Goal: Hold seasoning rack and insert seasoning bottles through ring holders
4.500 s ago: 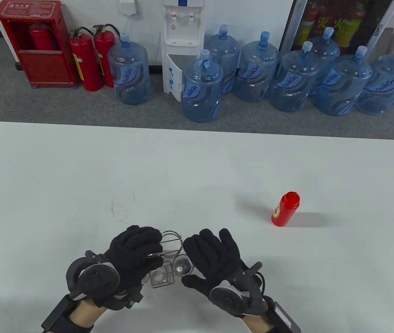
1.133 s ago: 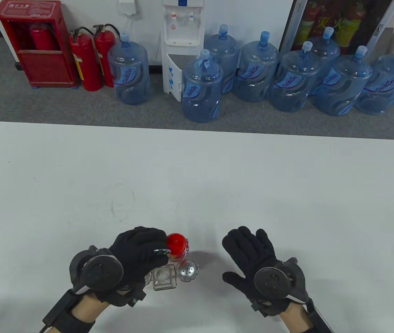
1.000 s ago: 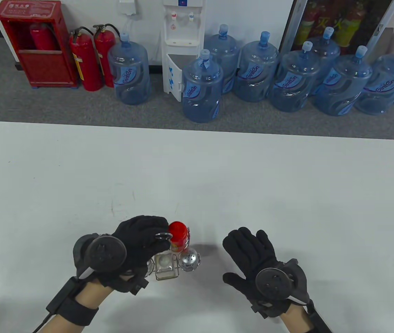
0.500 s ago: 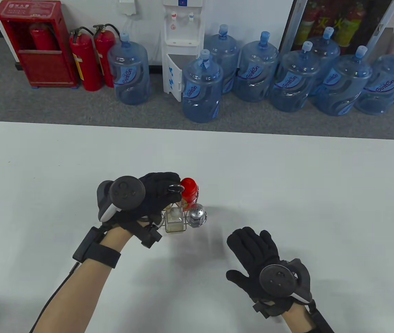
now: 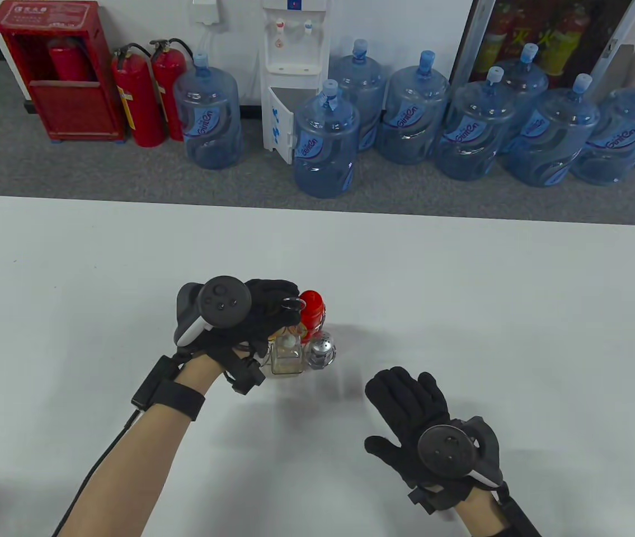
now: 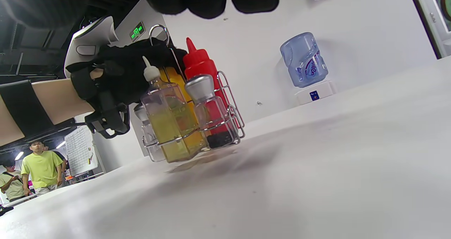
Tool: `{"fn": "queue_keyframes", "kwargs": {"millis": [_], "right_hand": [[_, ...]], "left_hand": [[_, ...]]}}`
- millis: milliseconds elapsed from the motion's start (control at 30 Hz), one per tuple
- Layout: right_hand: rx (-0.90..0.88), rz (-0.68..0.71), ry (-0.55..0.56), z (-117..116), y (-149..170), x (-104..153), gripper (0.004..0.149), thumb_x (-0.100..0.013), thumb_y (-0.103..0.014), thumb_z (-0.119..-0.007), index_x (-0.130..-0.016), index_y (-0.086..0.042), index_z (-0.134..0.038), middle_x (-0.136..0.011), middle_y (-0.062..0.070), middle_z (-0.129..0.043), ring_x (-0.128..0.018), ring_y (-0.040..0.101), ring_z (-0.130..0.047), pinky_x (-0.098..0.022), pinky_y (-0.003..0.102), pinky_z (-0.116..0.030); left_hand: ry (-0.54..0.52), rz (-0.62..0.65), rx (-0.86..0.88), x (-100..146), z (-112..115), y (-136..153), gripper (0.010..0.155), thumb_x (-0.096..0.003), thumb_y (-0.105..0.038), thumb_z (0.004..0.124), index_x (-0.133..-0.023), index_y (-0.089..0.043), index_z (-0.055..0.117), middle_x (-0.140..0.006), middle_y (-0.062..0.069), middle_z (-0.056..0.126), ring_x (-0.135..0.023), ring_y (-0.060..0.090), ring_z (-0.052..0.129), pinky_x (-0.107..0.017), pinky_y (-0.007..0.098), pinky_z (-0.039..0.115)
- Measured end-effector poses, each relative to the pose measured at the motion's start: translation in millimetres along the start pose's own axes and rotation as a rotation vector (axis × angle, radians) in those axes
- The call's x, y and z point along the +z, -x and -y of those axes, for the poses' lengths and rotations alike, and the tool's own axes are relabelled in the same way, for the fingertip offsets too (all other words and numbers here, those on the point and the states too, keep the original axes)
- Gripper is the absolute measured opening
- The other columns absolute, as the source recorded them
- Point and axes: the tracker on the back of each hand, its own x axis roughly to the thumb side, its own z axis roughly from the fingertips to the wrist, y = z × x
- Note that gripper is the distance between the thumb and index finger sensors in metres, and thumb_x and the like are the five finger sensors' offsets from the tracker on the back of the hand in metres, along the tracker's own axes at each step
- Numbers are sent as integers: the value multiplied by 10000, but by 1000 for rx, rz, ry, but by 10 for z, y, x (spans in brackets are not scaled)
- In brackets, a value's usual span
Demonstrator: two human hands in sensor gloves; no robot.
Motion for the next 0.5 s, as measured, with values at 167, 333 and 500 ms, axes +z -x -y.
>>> {"fn": "queue_keyframes", "kwargs": {"millis": [167, 333, 500], "right_hand": [[0, -2, 4, 2, 5, 1, 844, -348, -672, -665, -1083, -358, -394, -1157, -43, -350, -1100, 290, -413, -789, 606, -249], [6, -14, 2, -17, 17, -6, 842, -348, -669, -668, -1083, -361, -394, -1157, -42, -346, -1100, 290, -413, -789, 606, -248], [37, -34, 6, -43, 48, -16, 840, -348, -662, -674, -1081, -361, -394, -1158, -45, -331, -1102, 289, -406, -791, 606, -240]], "left_hand": [[13, -9, -18, -3, 57, 57, 329, -404, -504, 823, -702, -377, 875, -913, -241, 775, -972, 124, 836, -780, 487, 622], [3, -46, -113, 8, 52, 102, 355, -403, -561, 801, -730, -430, 846, -955, -233, 752, -1077, 187, 712, -811, 518, 550], [20, -63, -151, 187, -52, 146, 741, -375, -688, 665, -1029, -456, 404, -1154, -136, 325, -1183, 307, 276, -833, 593, 246]]}}
